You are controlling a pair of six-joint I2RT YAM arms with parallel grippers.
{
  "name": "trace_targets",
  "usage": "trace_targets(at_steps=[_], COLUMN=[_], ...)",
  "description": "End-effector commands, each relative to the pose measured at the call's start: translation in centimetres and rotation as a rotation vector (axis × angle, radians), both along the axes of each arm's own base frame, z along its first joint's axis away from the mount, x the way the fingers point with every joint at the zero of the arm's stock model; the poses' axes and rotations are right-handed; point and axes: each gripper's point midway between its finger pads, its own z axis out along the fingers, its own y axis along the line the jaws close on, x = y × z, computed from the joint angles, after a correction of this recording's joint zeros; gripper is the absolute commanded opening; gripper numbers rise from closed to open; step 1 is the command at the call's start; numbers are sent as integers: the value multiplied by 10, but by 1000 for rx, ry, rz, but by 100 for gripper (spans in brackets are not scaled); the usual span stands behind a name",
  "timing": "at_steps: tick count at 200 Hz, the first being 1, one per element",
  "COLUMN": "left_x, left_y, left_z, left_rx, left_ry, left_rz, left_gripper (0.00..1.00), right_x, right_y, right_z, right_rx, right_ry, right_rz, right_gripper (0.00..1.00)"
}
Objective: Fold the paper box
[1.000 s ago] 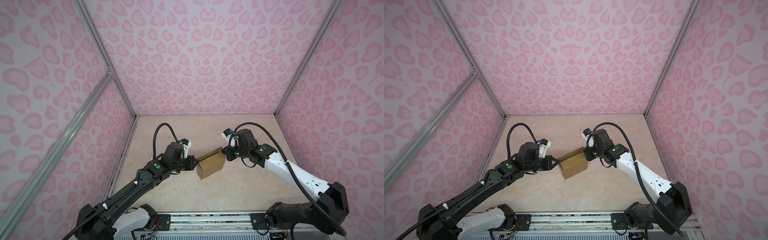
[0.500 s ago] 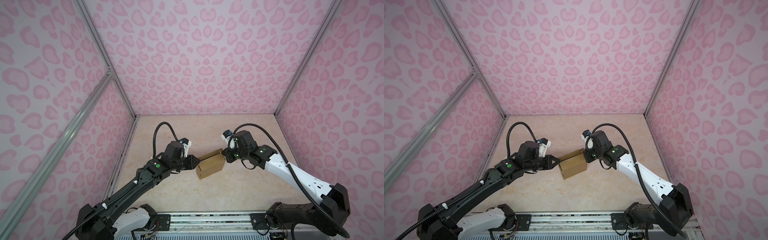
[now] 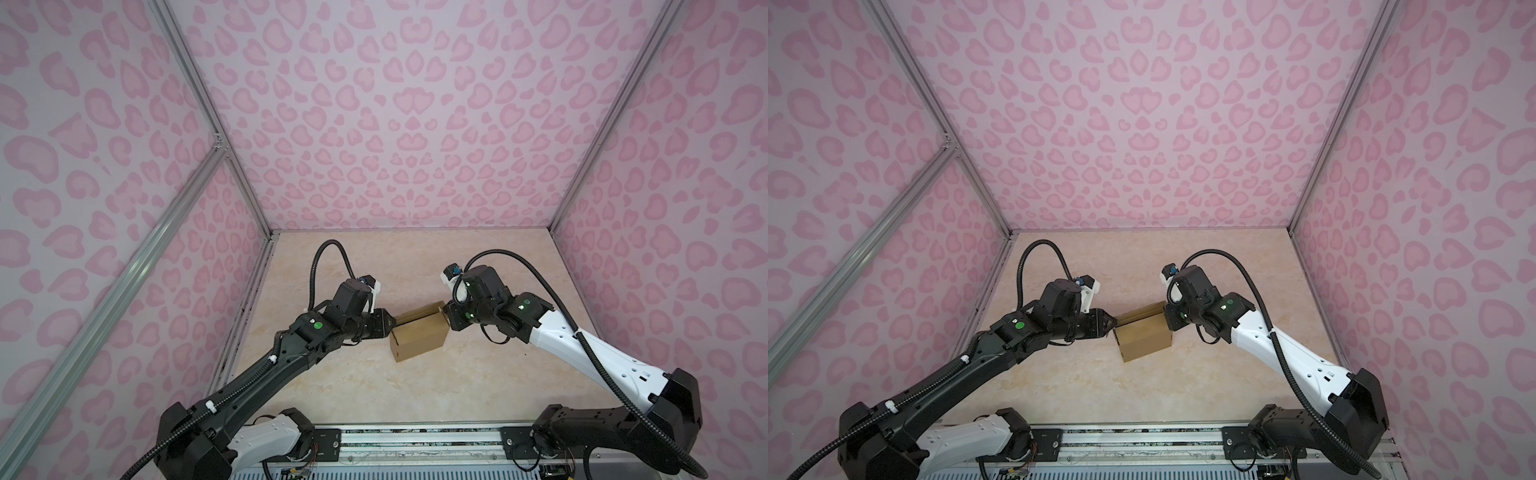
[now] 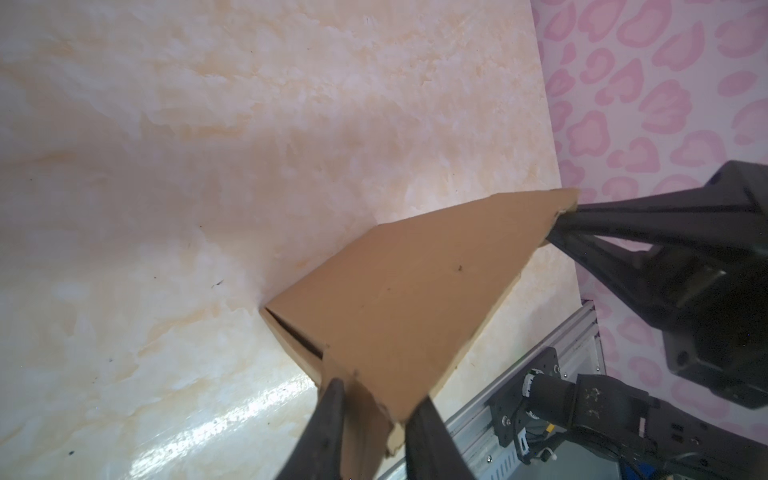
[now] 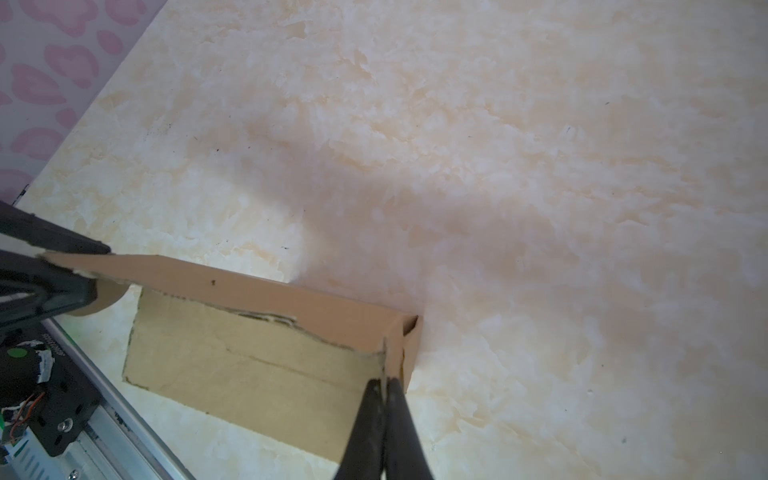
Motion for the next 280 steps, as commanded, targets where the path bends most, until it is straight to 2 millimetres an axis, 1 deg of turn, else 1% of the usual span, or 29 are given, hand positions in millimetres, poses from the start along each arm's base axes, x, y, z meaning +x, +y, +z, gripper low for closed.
trace_targets(at_steps=[1, 41, 71, 116, 148, 196, 227, 280], left_x=[0, -5, -6, -5, -5, -9, -12, -17], left_y=[11, 7, 10, 11, 10, 7, 5, -1], left_z=[-2, -4, -3, -8, -10, -14, -15, -16], left_rx=[65, 72, 90, 126, 127, 119, 109, 84], left_ry=[-13, 0, 0, 18, 26, 51, 62, 89], left_rz=[23, 6, 6, 2, 5, 12, 15, 21], left_gripper=[29, 28, 27, 20, 15, 8, 6, 4], right_x=[-2, -7, -11, -16, -19, -26, -32, -36], right_y=[-5, -3, -1, 0, 2, 5, 7, 6], right_z=[0, -3, -2, -6, -5, -10, -11, -11], right_rx=[-4, -11, -7, -20, -20, -30, -42, -46], right_ry=[7, 16, 18, 35, 38, 55, 59, 60], right_rz=[-58, -84, -94, -115, -112, -124, -125, -136], right_gripper=[6, 6, 6, 6, 6, 6, 6, 6])
